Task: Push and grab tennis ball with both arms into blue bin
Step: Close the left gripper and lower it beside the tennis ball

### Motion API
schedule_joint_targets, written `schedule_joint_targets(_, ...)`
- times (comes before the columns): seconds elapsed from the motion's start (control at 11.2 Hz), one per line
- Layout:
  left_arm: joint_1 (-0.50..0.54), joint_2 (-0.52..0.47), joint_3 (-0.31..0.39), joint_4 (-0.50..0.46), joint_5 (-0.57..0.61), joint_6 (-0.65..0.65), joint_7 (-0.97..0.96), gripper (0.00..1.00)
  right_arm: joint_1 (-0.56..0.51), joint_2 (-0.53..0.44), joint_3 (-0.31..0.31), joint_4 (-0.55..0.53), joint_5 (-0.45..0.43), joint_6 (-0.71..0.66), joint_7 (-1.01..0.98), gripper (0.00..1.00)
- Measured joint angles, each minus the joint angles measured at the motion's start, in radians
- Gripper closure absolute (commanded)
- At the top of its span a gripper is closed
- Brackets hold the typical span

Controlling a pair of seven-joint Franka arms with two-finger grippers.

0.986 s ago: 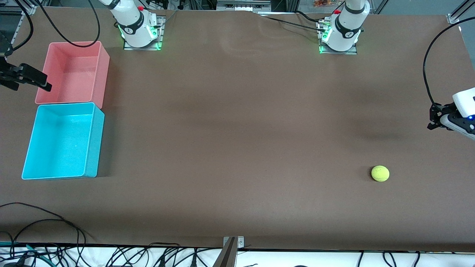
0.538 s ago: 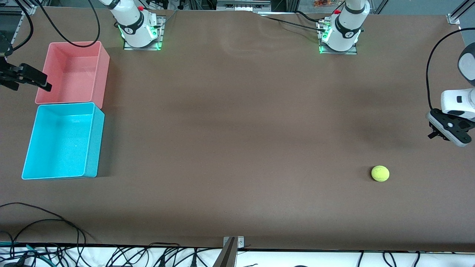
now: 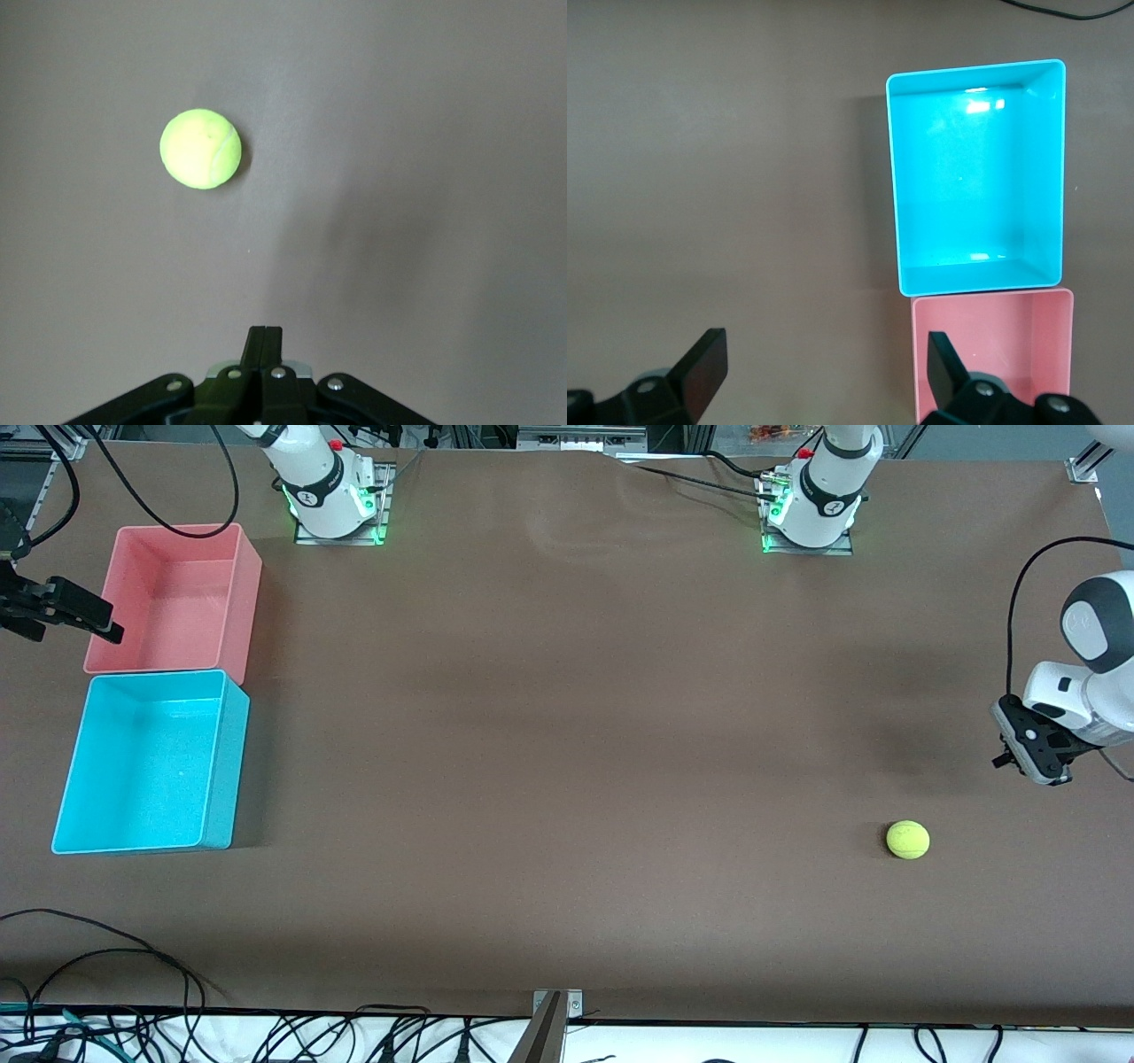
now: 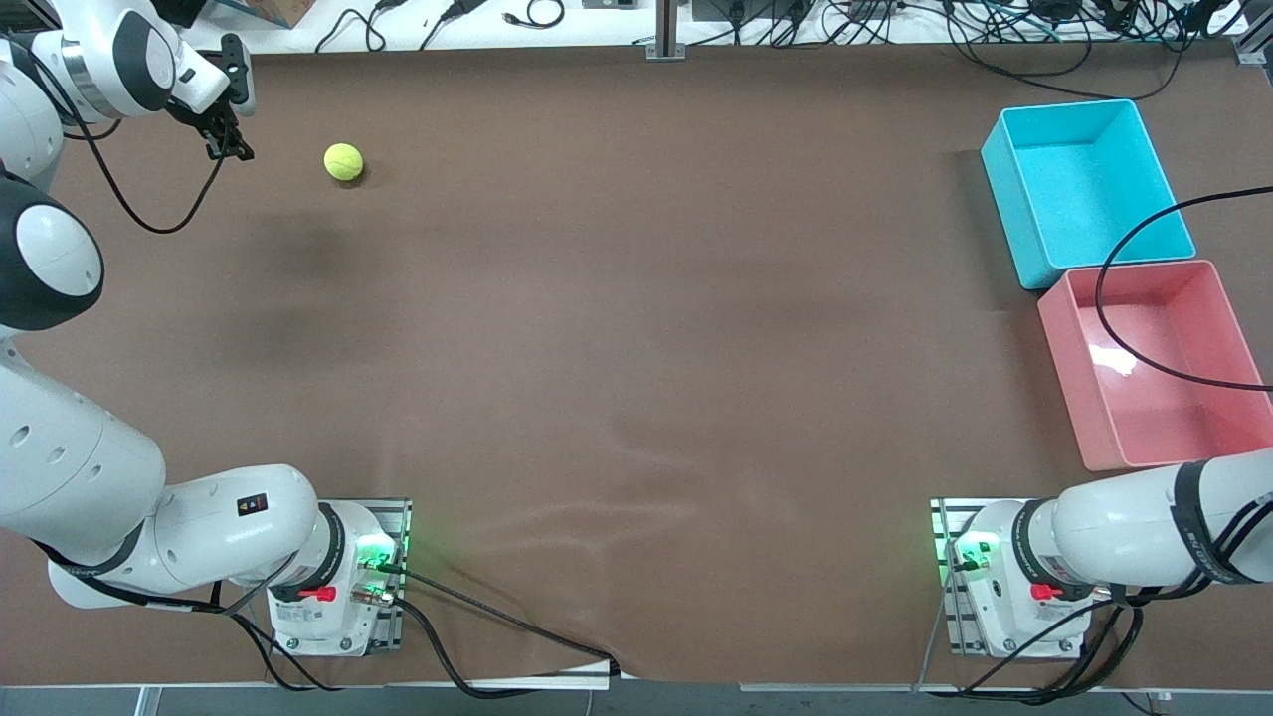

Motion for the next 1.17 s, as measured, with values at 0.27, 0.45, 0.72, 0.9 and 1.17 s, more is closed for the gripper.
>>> schedule_joint_targets(0.27,0.009,0.061,0.000,0.054,-0.023,0.007,0.060,1.00,0.000,0.000,0.000,0.000,0.000,0.000,0.000,0.00)
schedule_joint_targets(0.45,0.010,0.116,0.000,0.089,-0.023,0.007,0.084,1.00,0.000,0.000,0.000,0.000,0.000,0.000,0.000,0.00)
schedule_joint_targets(0.72,0.012,0.219,0.000,0.157,-0.023,0.017,0.197,1.00,0.000,0.000,0.000,0.000,0.000,0.000,0.000,0.00)
schedule_joint_targets(0.9,0.013,0.285,0.000,0.202,-0.021,0.059,0.277,1.00,0.000,0.000,0.000,0.000,0.000,0.000,0.000,0.00)
schedule_joint_targets(1.17,0.019,0.351,0.001,0.266,-0.021,0.090,0.370,1.00,0.000,0.000,0.000,0.000,0.000,0.000,0.000,0.00)
